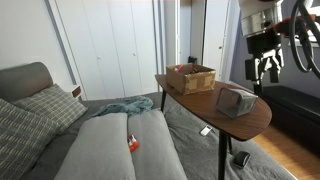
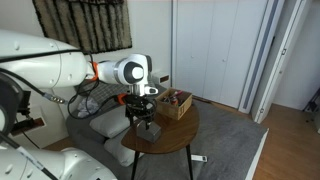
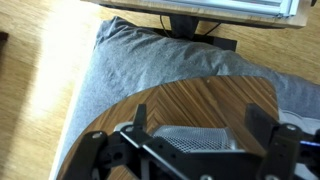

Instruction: Make the laying desktop pen and pencil storage basket stand upright

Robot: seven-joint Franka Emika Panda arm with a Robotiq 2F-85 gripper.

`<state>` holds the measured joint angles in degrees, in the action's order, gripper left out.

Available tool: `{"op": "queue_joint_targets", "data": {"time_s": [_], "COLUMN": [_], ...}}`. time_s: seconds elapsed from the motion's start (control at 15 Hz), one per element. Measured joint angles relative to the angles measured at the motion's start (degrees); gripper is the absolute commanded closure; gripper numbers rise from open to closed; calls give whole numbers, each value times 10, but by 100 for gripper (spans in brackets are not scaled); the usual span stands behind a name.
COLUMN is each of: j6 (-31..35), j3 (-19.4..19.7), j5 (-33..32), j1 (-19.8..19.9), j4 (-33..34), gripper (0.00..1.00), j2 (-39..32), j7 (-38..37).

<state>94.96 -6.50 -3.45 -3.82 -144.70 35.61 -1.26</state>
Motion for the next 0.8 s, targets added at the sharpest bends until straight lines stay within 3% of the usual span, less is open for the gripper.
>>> {"op": "queue_joint_targets", "data": {"time_s": [0.4, 0.8], "j6": [26, 89], "j3": [-61, -111], "j5": [-16, -126], "j1": [-27, -25], "j4": [42, 43], "gripper": [0, 0], "j2": [-19, -93], "j7": [-43, -133]}}
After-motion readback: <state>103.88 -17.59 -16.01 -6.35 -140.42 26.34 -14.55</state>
